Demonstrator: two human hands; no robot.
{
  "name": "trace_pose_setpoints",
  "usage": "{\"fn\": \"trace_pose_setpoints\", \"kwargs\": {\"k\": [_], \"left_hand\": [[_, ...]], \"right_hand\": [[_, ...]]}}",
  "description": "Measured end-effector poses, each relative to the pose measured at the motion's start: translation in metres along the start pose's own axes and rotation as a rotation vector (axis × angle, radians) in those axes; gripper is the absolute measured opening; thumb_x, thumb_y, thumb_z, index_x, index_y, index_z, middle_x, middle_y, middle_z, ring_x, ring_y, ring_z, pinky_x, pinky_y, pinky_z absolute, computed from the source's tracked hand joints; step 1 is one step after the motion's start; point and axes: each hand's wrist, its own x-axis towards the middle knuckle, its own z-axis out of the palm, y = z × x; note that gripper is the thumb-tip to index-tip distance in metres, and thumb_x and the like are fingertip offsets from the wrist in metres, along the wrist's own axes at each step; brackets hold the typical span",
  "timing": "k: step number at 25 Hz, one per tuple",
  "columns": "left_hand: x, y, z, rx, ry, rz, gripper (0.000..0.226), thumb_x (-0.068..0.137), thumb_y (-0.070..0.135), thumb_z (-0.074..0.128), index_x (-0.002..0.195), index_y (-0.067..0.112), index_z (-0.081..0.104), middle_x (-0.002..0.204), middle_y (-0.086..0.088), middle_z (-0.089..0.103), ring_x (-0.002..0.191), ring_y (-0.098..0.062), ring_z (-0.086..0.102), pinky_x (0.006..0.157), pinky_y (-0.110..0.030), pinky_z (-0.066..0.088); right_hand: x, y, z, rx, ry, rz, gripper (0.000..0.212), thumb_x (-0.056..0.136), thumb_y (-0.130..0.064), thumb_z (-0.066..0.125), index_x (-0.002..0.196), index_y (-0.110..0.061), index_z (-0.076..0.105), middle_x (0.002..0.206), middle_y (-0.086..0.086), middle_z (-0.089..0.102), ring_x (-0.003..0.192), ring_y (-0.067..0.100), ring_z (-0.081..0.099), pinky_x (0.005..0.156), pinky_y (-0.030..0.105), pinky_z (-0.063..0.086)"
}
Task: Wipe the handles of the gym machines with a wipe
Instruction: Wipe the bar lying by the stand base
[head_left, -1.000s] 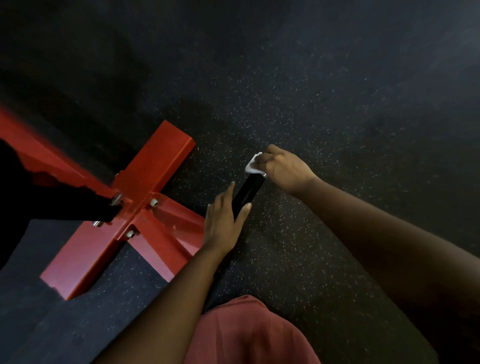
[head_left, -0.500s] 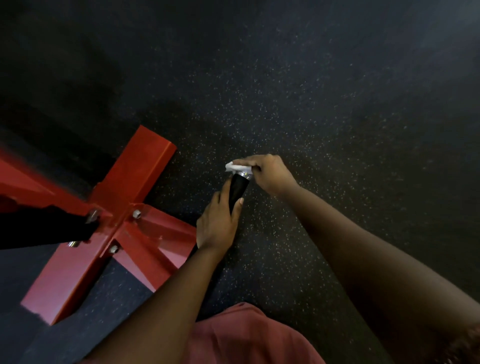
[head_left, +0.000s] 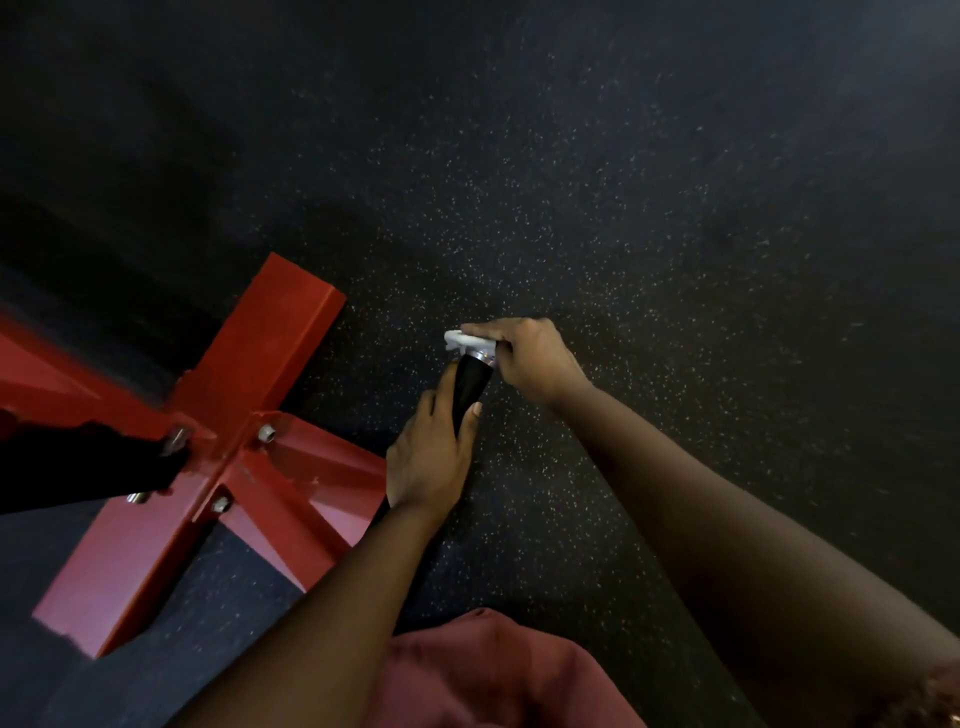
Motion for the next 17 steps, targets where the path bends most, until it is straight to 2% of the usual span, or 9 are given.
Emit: {"fn": "trace_pose_setpoints", "kwargs": {"k": [1, 3, 5, 7, 9, 10, 13, 15, 17], "left_hand": [[0.0, 0.0, 0.0, 0.0, 0.002, 0.002, 0.055, 0.097, 0.045, 0.029, 0.147, 0.032, 0.012, 0.135, -0.001, 0.043, 0.111, -0.025, 0.053, 0.079, -0.038, 0.044], [0.002, 0.001, -0.001, 0.0, 0.002, -0.001, 0.055, 0.096, 0.045, 0.03, 0.147, 0.033, 0.012, 0.136, -0.001, 0.043, 0.111, -0.025, 0.054, 0.078, -0.037, 0.044], [0.0, 0.001, -0.002, 0.016, 0.001, -0.005, 0.055, 0.096, 0.046, 0.03, 0.147, 0.033, 0.012, 0.137, -0.001, 0.043, 0.111, -0.026, 0.054, 0.078, -0.038, 0.044], [-0.001, 0.002, -0.002, 0.04, -0.013, -0.016, 0.055, 0.096, 0.045, 0.03, 0.147, 0.033, 0.012, 0.138, -0.002, 0.043, 0.113, -0.026, 0.053, 0.081, -0.039, 0.044], [0.005, 0.0, 0.001, 0.015, -0.03, -0.018, 0.055, 0.096, 0.046, 0.032, 0.146, 0.033, 0.015, 0.14, -0.001, 0.042, 0.118, -0.025, 0.051, 0.086, -0.039, 0.043], [0.007, -0.002, 0.001, -0.071, -0.063, -0.017, 0.054, 0.096, 0.047, 0.033, 0.146, 0.033, 0.018, 0.141, -0.001, 0.042, 0.12, -0.024, 0.049, 0.089, -0.037, 0.042], [0.013, -0.021, -0.006, -0.507, -0.13, -0.006, 0.052, 0.093, 0.045, 0.037, 0.141, 0.025, 0.037, 0.142, 0.0, 0.045, 0.129, -0.014, 0.043, 0.101, -0.025, 0.033], [0.004, -0.042, -0.008, -0.57, -0.149, -0.005, 0.047, 0.091, 0.042, 0.038, 0.135, 0.025, 0.045, 0.139, 0.001, 0.048, 0.129, -0.012, 0.043, 0.105, -0.025, 0.031], [-0.012, -0.06, -0.011, -0.553, -0.165, -0.002, 0.047, 0.088, 0.048, 0.038, 0.131, 0.031, 0.048, 0.136, 0.005, 0.051, 0.127, -0.01, 0.045, 0.107, -0.029, 0.034]], "right_hand": [[-0.002, 0.0, 0.0, -0.005, -0.001, 0.029, 0.039, 0.086, 0.004, 0.045, 0.116, -0.013, 0.064, 0.113, 0.008, 0.067, 0.081, 0.008, 0.06, 0.067, 0.003, 0.041], [-0.008, 0.003, 0.001, -0.001, 0.023, 0.088, 0.043, 0.085, 0.005, 0.043, 0.117, -0.016, 0.064, 0.11, 0.007, 0.069, 0.066, -0.001, 0.051, 0.054, 0.0, 0.034], [-0.019, 0.004, -0.001, 0.026, 0.063, 0.147, 0.044, 0.084, 0.006, 0.044, 0.117, -0.015, 0.063, 0.111, 0.006, 0.068, 0.075, 0.002, 0.056, 0.058, -0.003, 0.034], [-0.035, 0.005, -0.001, 0.163, 0.15, 0.227, 0.038, 0.085, 0.004, 0.048, 0.115, -0.013, 0.065, 0.109, 0.002, 0.069, 0.083, 0.006, 0.063, 0.064, -0.001, 0.04], [-0.049, 0.002, 0.008, 0.412, 0.278, 0.406, 0.031, 0.087, -0.002, 0.052, 0.114, -0.014, 0.065, 0.101, -0.003, 0.07, 0.079, 0.014, 0.066, 0.065, 0.016, 0.05], [-0.055, -0.003, 0.018, 0.532, 0.339, 0.506, 0.03, 0.089, -0.005, 0.054, 0.115, -0.015, 0.064, 0.1, -0.004, 0.069, 0.08, 0.015, 0.066, 0.067, 0.022, 0.052], [-0.053, -0.026, 0.05, 0.754, 0.464, 0.658, 0.034, 0.091, -0.008, 0.053, 0.122, -0.017, 0.059, 0.113, -0.004, 0.066, 0.093, 0.004, 0.06, 0.081, 0.018, 0.048], [-0.056, -0.037, 0.07, 0.818, 0.552, 0.717, 0.034, 0.091, -0.007, 0.052, 0.122, -0.018, 0.059, 0.118, -0.004, 0.064, 0.098, 0.002, 0.058, 0.086, 0.015, 0.045], [-0.066, -0.043, 0.089, 0.813, 0.587, 0.716, 0.034, 0.09, -0.008, 0.052, 0.121, -0.02, 0.06, 0.116, -0.006, 0.065, 0.098, 0.0, 0.059, 0.086, 0.014, 0.046]]}}
